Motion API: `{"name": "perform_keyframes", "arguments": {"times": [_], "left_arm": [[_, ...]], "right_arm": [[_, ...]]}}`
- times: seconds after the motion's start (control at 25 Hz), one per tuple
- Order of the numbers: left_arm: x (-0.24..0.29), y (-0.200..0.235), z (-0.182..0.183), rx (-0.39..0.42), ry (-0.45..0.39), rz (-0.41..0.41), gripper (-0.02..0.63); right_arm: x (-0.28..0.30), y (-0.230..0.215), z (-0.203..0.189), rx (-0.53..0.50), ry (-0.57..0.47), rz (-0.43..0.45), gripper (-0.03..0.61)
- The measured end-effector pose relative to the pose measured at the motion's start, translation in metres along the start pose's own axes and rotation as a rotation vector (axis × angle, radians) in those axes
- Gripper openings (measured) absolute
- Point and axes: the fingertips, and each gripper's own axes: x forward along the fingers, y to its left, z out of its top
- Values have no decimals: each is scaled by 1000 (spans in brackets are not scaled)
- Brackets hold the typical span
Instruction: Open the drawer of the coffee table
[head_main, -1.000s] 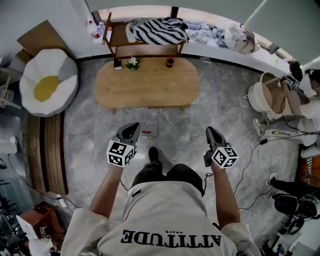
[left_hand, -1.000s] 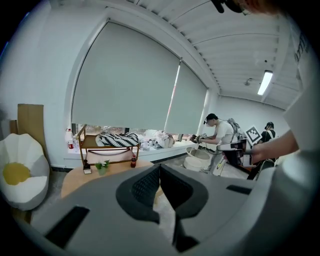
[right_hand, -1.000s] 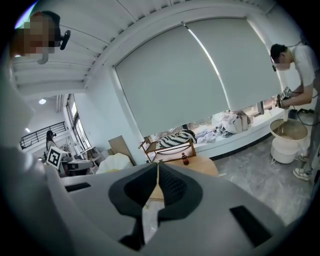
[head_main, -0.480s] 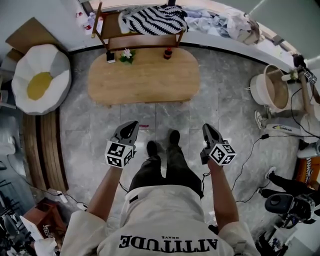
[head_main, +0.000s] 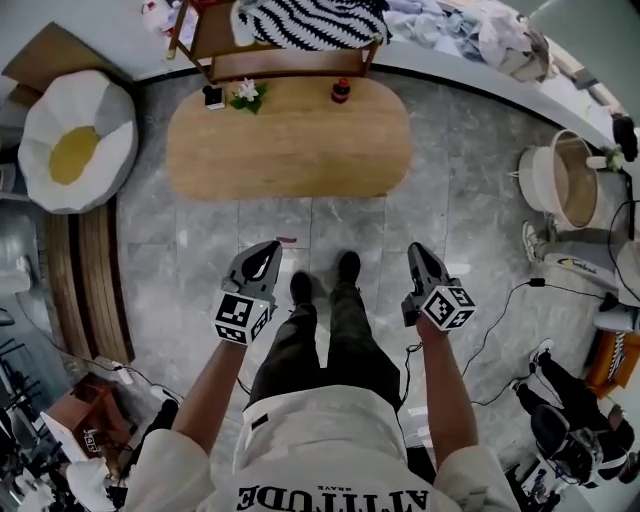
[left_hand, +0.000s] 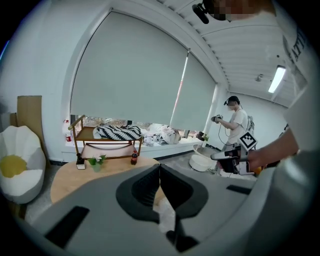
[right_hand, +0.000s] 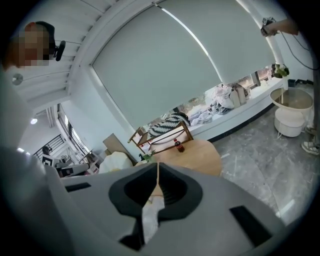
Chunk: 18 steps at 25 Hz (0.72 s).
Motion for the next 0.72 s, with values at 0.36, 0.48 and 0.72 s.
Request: {"name": "perform_keyframes", "arguments": {"times": [0.36, 0.48, 0.72], "left_arm": [[67, 4, -42, -14, 71, 7, 20], [87, 4, -61, -29, 96, 8, 20], [126, 5, -96, -36, 122, 3, 20]], "right_arm": [[67, -67, -18, 107, 60, 34, 20], [88, -89, -30, 147, 83, 42, 20], [127, -132, -72, 240, 136, 45, 20]]}}
